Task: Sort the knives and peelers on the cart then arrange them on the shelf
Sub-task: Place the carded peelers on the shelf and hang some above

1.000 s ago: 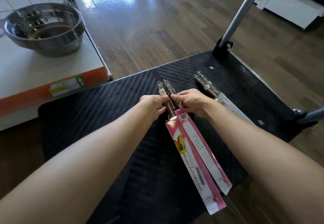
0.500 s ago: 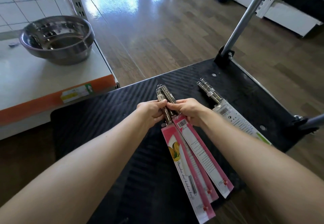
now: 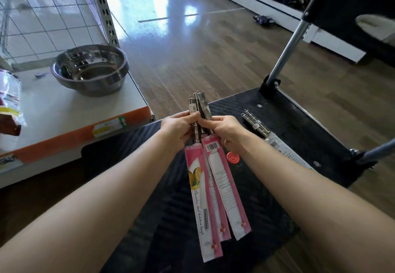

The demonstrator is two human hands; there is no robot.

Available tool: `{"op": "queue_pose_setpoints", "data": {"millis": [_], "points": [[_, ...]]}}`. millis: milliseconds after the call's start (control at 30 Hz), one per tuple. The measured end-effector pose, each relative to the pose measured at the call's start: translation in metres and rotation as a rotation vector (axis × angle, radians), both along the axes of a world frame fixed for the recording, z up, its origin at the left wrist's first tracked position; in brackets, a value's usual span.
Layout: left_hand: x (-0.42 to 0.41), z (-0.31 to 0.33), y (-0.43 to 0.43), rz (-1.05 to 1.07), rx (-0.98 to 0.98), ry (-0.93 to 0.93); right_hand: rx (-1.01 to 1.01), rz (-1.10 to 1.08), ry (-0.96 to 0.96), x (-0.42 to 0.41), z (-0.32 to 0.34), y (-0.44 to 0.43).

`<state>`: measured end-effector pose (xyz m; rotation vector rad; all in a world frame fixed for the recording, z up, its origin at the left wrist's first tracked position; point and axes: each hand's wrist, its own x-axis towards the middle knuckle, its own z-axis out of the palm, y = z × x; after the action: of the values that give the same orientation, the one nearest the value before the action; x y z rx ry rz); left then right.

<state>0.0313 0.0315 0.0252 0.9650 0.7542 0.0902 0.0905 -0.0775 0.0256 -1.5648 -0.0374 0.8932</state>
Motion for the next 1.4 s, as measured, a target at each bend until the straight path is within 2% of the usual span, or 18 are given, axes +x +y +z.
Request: {"op": "queue_pose_setpoints", "data": {"millis": [200, 300, 400, 600, 833, 1033, 1133, 1267, 1400], "points": [[0.001, 0.038, 0.023, 0.025, 0.087, -0.112, 0.176, -0.089, -0.051, -0.006, 0.038, 0.022], [0.007, 0.061, 0.038, -0.021, 0.166, -0.198, 0.204, -0.087, -0.110, 0.002, 0.058, 0.034], [0.011, 0.083, 0.049, -0.036, 0.161, -0.273, 0.220, -0.086, -0.166, 0.010, 0.077, 0.046], [0.006, 0.157, 0.062, -0.003, 0.342, -0.223, 0.213, -0.076, -0.198, 0.009, 0.148, 0.061], [-0.033, 0.352, 0.073, 0.016, 0.397, -0.209, 0.259, -0.011, -0.070, -0.023, 0.342, 0.078], [-0.092, 0.538, 0.097, 0.199, 0.439, -0.147, 0.291, 0.146, -0.065, -0.067, 0.532, 0.112], [-0.123, 0.619, 0.119, 0.300, 0.439, -0.126, 0.261, 0.247, -0.125, -0.093, 0.612, 0.142], [-0.163, 0.702, 0.161, 0.420, 0.414, -0.108, 0.248, 0.290, -0.194, -0.129, 0.697, 0.188], [-0.205, 0.760, 0.214, 0.366, 0.402, -0.134, 0.239, 0.326, -0.179, -0.168, 0.756, 0.239]]}}
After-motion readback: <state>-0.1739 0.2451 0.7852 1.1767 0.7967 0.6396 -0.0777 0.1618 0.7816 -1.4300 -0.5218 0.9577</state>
